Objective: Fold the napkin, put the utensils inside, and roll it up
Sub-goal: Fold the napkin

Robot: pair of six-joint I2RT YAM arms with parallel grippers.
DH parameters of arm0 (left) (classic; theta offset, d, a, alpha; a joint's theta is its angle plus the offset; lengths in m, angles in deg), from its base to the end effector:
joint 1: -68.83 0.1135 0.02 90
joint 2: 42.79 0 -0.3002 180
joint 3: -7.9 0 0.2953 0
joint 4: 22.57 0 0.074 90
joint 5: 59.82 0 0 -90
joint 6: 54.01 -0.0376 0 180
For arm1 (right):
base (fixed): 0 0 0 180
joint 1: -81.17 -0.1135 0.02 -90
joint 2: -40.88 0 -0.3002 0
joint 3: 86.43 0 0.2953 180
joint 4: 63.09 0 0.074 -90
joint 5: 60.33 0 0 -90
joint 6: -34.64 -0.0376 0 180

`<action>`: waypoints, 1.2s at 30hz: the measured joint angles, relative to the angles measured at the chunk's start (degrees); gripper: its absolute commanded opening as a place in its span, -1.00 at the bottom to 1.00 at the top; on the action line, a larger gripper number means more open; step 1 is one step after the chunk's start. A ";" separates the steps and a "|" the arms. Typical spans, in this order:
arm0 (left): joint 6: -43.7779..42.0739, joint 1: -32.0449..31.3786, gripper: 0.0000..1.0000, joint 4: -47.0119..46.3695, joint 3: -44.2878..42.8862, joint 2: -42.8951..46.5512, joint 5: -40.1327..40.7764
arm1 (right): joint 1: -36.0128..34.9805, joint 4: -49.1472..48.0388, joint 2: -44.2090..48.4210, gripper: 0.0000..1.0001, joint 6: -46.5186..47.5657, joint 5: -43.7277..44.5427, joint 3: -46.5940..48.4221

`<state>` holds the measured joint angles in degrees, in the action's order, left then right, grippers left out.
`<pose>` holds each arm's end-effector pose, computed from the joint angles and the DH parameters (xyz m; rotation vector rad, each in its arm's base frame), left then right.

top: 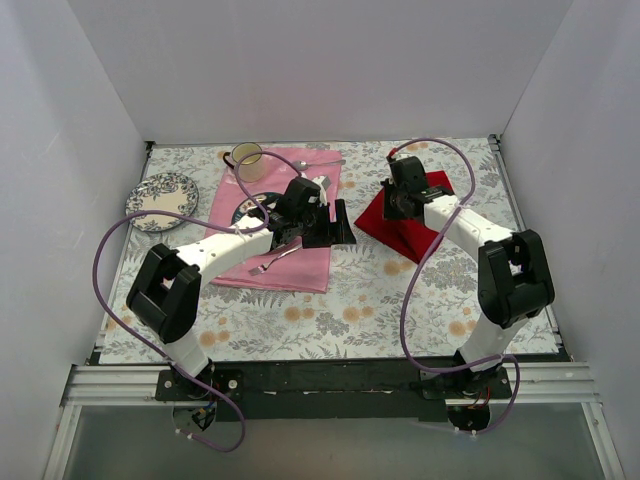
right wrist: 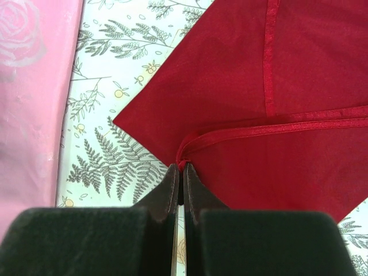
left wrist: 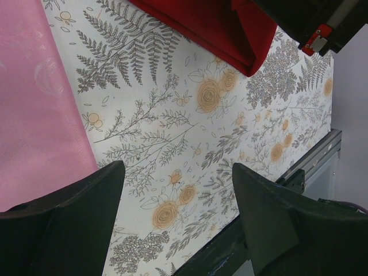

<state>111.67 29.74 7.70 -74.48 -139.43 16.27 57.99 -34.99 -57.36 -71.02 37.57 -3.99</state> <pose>0.3200 -0.2716 0.2615 -0.7129 2.5938 -1.1248 0.3949 0.1635 0.2531 -0.0846 2.3332 0.1782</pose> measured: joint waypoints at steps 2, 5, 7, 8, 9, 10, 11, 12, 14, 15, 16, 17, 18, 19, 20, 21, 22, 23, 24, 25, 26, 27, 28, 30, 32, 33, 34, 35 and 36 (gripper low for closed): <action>0.00 0.00 0.50 -0.22 0.00 0.00 -0.04 | -0.07 -0.35 -0.26 -0.97 -0.26 0.59 0.13; 0.02 0.00 0.50 -0.57 0.02 0.00 -0.04 | -0.07 -0.55 -0.61 -0.97 -0.94 1.60 0.15; 0.00 0.00 0.50 -0.63 0.09 0.00 -0.09 | -0.09 -0.74 -0.85 -0.97 -1.44 2.25 0.17; 0.00 0.00 0.51 -0.72 0.13 0.00 -0.09 | -0.09 -0.81 -1.07 -0.97 -1.79 2.32 0.31; 0.00 0.00 0.51 -0.76 0.22 0.00 -0.15 | -0.09 -0.92 -1.42 -0.95 -2.19 2.40 0.48; 0.02 0.00 0.51 -0.81 0.26 0.00 -0.22 | -0.09 -1.01 -1.86 -0.93 -2.38 2.45 0.74; 0.02 0.00 0.51 -0.94 0.37 0.00 -0.26 | -0.09 -1.11 -2.40 -0.92 -2.64 2.45 1.03; 0.00 0.00 0.51 -0.98 0.46 0.00 -0.33 | -0.09 -1.22 -2.89 -0.88 -2.99 2.43 1.20; 0.00 0.00 0.52 -1.01 0.57 0.00 -0.48 | -0.09 -1.51 -3.74 -0.83 -3.74 2.23 1.29; 0.00 0.00 0.52 -1.03 0.59 0.00 -0.50 | -0.09 -1.51 -4.02 -0.67 -3.96 2.10 1.29; 0.00 0.00 0.52 -1.03 0.59 0.00 -0.50 | -0.09 -1.53 -4.35 -0.54 -4.28 1.86 1.31; 0.00 0.00 0.54 -1.05 0.59 0.00 -0.52 | -0.09 -1.51 -4.74 -0.38 -4.74 1.27 1.46; 0.00 0.00 0.54 -1.07 0.59 0.00 -0.52 | -0.09 -1.49 -5.33 0.26 -4.94 0.46 1.86; 0.00 0.00 0.55 -1.11 0.59 0.00 -0.55 | -0.09 -1.46 -6.14 0.48 -4.92 -0.55 2.58; 0.00 0.00 0.56 -1.22 0.59 0.00 -0.57 | -0.09 -1.49 -7.06 0.58 -4.96 -1.66 3.52; 0.02 0.00 0.56 -1.42 0.59 0.00 -0.63 | -0.09 -1.53 -8.11 0.58 -4.11 -2.86 4.63; 0.04 0.00 0.56 -1.57 0.59 0.00 -0.72 | -0.09 -1.55 -8.70 0.58 -3.67 -3.74 5.31; 0.09 0.00 0.56 -1.84 0.57 -0.02 -0.87 | -0.09 -1.40 -8.83 0.58 -3.06 -4.55 5.68; 0.17 0.00 0.55 -2.03 0.48 -0.13 -1.09 | -0.09 -0.87 -8.87 0.56 -2.47 -5.40 6.14; 0.20 0.00 0.53 -2.25 0.28 -0.39 -1.31 | -0.11 0.00 -8.72 0.55 -1.99 -5.57 6.78; 0.20 0.00 0.52 -2.32 -0.22 -0.85 -1.53 | -0.11 0.11 -8.17 0.54 -1.66 -5.40 6.86; 0.15 0.00 0.52 -2.27 -1.22 -1.73 -1.62 | -0.09 0.35 -6.91 0.54 -1.20 -5.05 6.16; 0.11 0.00 0.51 -2.40 -2.03 -2.62 -1.60 | 0.00 0.63 -5.44 0.54 -0.87 -4.68 5.27; -0.24 0.00 0.47 -2.71 -4.61 -5.27 -1.49 | 0.42 1.64 1.01 0.49 -0.22 -3.56 0.92; -0.63 0.00 0.43 -2.69 -8.15 -8.85 -1.25 | 1.33 2.19 5.84 0.43 0.37 -2.64 -1.97; -0.85 0.07 0.41 -2.73 -10.05 -10.78 -1.11 | 2.01 2.27 8.81 0.35 0.79 -2.16 -3.91; -1.01 0.11 0.33 -2.67 -12.04 -12.72 -1.03 | 3.02 2.08 11.65 0.30 1.03 -2.05 -6.08; -1.16 0.17 0.31 -2.58 -14.03 -14.73 -0.92 | 4.28 1.55 14.36 0.23 1.22 -2.25 -8.46; -1.31 0.22 0.29 -2.71 -16.00 -16.63 -0.70 | 6.08 1.33 16.52 0.14 1.44 -2.95 -10.82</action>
<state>110.36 29.95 4.99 -90.48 -156.07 15.57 64.06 -33.65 -40.83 -69.58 34.62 -14.81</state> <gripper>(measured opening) 0.681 0.665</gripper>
